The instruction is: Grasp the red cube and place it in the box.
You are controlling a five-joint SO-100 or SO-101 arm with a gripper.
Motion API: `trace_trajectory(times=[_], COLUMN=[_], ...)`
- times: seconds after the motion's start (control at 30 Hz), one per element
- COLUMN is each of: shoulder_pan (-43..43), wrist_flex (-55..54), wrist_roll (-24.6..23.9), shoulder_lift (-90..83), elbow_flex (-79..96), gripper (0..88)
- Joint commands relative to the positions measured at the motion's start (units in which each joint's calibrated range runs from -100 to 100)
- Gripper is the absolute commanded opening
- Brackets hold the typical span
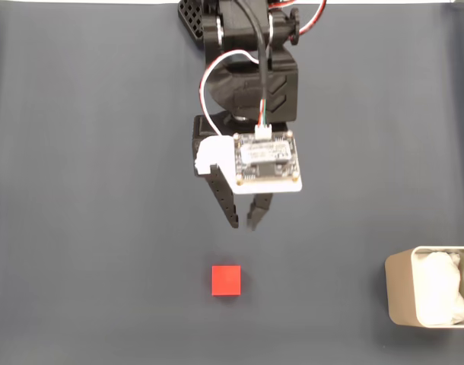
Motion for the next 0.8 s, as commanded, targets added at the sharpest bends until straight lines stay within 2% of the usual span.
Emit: trace_trajectory(times=[0.0,0.4,0.77], shoulder_pan=[1.3,3.8,4.2], wrist_flex=[2.9,2.8,2.6], wrist_roll=[-0.1,0.9,2.5], shoulder_lift=[2.3,6.1,10.6], elbow_flex=[-6.2,-7.2,-9.6], gripper=[7.9,28.4,36.9])
